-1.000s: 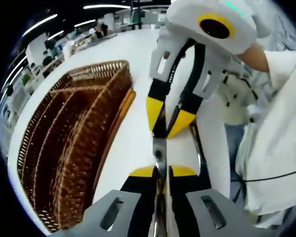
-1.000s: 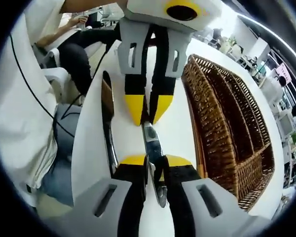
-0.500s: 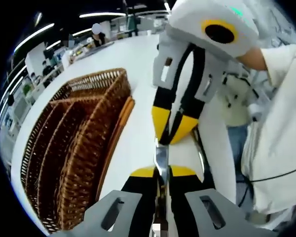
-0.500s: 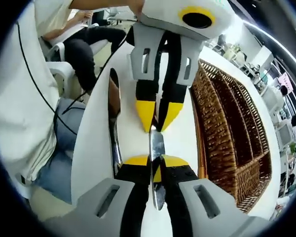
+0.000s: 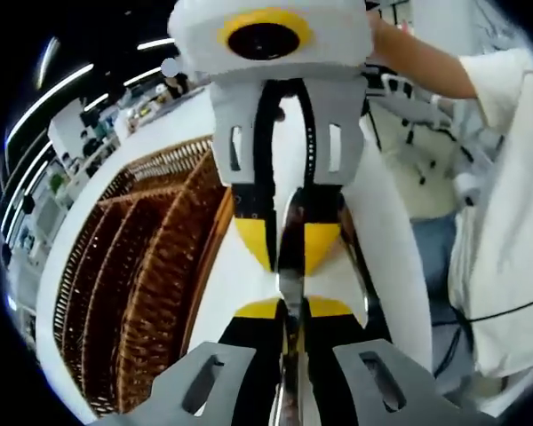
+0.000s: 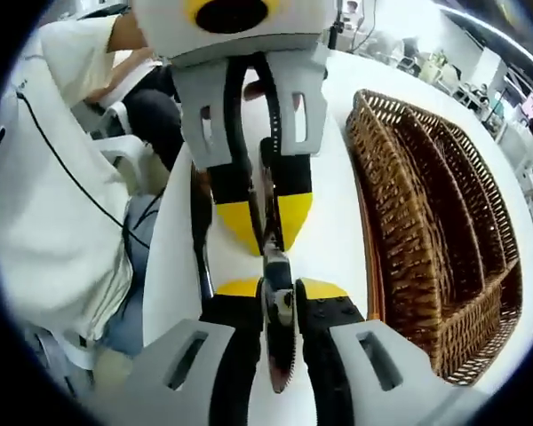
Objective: Arrange the knives, forks, and spoons in their matching storage slots by inserting each utensil handle-first until every utensil is classified and aligned in the correct compartment
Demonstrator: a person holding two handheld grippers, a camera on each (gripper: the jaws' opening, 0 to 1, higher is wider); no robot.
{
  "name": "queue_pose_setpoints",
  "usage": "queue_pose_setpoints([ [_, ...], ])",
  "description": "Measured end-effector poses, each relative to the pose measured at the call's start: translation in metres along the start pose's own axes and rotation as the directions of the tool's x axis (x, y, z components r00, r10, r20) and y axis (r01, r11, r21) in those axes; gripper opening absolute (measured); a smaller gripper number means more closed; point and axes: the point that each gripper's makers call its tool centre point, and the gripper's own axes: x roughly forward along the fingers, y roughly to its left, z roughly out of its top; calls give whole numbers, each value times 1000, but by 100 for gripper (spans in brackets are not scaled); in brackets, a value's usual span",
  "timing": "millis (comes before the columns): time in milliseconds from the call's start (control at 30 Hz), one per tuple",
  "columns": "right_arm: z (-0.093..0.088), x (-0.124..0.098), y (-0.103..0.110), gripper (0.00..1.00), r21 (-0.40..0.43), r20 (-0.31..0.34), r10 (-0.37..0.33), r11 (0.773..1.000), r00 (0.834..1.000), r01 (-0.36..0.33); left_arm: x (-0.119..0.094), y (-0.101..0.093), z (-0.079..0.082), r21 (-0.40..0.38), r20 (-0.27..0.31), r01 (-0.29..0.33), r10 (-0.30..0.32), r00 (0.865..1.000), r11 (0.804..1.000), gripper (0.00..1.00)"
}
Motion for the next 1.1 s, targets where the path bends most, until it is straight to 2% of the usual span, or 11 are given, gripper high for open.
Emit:
queue_pose_setpoints([
  [167, -2, 0, 4, 14, 79, -17, 43, 996, 999, -41, 0, 2, 0, 21, 7, -28, 28, 1000, 999, 8],
  [300, -1, 1, 6, 14, 49, -35, 32, 998, 999, -30, 0, 3, 1, 28, 7, -42, 42, 999, 999, 8],
  [333, -2, 0, 10, 14, 26, -42, 2, 1000, 999, -1, 2, -10, 6, 31, 6, -49, 48, 999, 998, 8],
  [467, -1, -1, 13, 13, -54, -31, -70, 996, 997, 69, 6, -29, 13, 47, -8, -57, 58, 998, 997, 8],
  [567, -1, -1, 15, 13, -76, -19, -111, 991, 994, 109, 5, -22, 11, 59, -12, -53, 54, 998, 997, 8],
  [667, -1, -2, 13, 13, -103, -9, -144, 984, 989, 143, 3, -6, 6, 40, -19, -39, 40, 999, 998, 8],
  [933, -1, -2, 13, 13, -129, -5, -181, 975, 984, 178, 0, 7, -1, -30, -23, 0, -1, 1000, 1000, 8],
  [1033, -1, -2, 12, 13, -147, -4, -193, 971, 981, 191, 0, 9, -2, -74, -24, 13, -15, 1000, 997, 8],
  [1100, 0, -3, 12, 13, -167, -1, -212, 964, 977, 209, -1, 9, -4, -136, -31, 51, -56, 998, 989, 8],
])
